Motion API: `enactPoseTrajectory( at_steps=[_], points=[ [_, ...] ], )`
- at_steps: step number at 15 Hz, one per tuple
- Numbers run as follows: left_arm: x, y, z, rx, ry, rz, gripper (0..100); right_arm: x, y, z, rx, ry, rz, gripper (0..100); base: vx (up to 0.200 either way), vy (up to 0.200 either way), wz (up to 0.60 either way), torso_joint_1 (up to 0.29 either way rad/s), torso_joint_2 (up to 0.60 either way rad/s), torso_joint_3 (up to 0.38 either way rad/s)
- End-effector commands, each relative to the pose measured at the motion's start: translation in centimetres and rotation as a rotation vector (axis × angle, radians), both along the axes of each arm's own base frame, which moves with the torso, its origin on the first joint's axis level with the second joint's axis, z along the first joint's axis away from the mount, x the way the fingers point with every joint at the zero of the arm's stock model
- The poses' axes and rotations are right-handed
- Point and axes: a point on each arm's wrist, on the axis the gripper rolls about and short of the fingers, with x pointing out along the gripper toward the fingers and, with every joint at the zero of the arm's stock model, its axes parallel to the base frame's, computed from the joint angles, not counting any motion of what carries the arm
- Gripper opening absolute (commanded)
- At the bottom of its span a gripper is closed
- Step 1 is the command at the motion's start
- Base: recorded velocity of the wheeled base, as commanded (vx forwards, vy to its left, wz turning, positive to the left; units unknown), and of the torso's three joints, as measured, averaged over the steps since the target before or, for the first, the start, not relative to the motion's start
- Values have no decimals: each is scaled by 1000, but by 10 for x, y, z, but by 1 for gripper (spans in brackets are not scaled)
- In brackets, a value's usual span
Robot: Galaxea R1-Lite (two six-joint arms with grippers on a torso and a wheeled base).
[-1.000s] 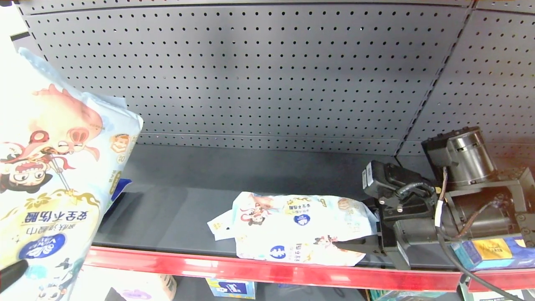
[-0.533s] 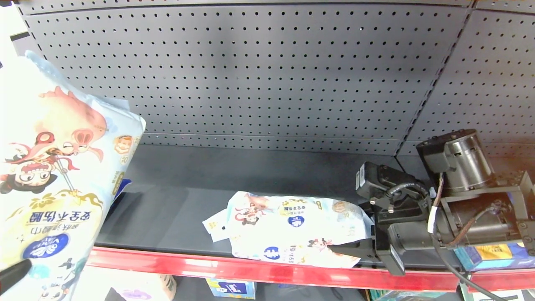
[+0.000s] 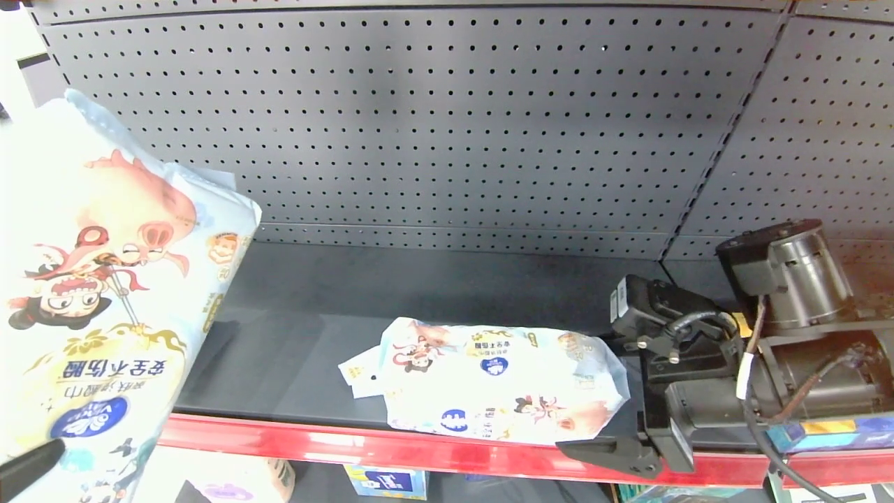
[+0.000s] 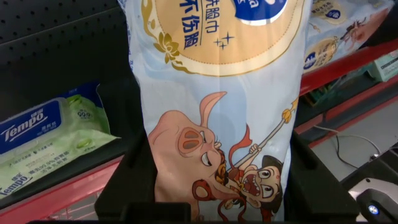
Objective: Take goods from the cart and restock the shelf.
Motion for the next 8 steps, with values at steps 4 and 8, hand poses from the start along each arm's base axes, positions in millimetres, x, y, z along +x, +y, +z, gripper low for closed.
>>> enactPoseTrajectory(
  at_steps=[4,8],
  points=[
    [44,-10,13,38,20,-15,0,-55,-56,20,110,-87,-147,100,0,0,0,0,0,0],
    [126,-29,29,212,-22,-113,0,-122,-104,35,218,-287,-321,100,0,0,0,0,0,0]
  ],
)
